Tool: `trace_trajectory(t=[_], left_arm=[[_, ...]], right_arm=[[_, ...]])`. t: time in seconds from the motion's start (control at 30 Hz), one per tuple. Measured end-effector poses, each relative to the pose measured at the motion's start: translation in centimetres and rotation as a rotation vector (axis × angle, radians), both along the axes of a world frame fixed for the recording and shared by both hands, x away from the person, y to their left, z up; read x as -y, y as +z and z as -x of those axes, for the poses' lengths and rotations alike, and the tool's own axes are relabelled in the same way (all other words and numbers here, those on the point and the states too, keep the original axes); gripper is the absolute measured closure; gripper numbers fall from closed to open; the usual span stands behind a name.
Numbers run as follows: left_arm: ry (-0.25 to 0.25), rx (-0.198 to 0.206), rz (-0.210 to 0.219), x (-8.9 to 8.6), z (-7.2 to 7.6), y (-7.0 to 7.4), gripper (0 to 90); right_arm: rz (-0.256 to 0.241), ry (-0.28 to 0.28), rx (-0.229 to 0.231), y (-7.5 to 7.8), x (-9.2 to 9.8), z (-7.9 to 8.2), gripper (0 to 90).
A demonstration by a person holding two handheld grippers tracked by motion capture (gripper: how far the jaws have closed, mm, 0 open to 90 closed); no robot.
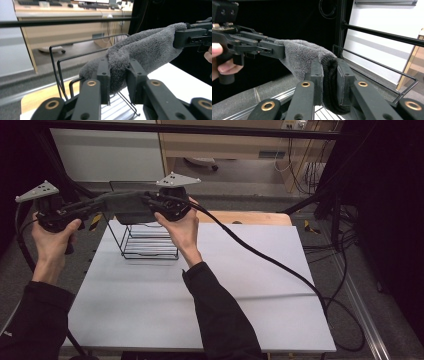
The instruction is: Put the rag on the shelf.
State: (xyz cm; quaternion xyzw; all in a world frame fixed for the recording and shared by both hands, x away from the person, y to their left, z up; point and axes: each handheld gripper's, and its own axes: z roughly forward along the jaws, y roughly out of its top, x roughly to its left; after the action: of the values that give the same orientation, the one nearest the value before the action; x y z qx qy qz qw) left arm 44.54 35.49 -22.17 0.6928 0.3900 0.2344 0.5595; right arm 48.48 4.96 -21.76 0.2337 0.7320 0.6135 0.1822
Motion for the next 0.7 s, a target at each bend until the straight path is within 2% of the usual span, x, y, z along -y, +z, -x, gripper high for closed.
trace_trajectory(t=[0.13, 0.3, 0.4, 0.53, 0.7], left_arm=[[0.02, -0.024, -0.007, -0.4, 0.2, 1.1, 66.3], [0.037, 0.0, 0.025, -0.7, 0.6, 2.5, 66.2], [0.064, -0.001, 0.006, -0.7, 0.5, 3.1, 68.9], [0.048, -0.035, -0.008, -0.1, -0.2, 3.2, 76.8], [0.018, -0.089, -0.041, 1.0, -1.0, 2.2, 82.1]], right_arm=[[-0.007, 0.0, -0.002, -0.3, 0.1, 0.1, 78.8], [0.005, 0.004, 0.013, -0.5, 0.2, 0.2, 78.8], [0.013, 0.012, 0.019, -0.7, 0.2, 0.3, 78.6], [0.021, 0.02, 0.03, -1.0, 0.2, 0.5, 78.4], [0.033, 0.03, 0.038, -1.1, 0.2, 0.6, 78.0]])
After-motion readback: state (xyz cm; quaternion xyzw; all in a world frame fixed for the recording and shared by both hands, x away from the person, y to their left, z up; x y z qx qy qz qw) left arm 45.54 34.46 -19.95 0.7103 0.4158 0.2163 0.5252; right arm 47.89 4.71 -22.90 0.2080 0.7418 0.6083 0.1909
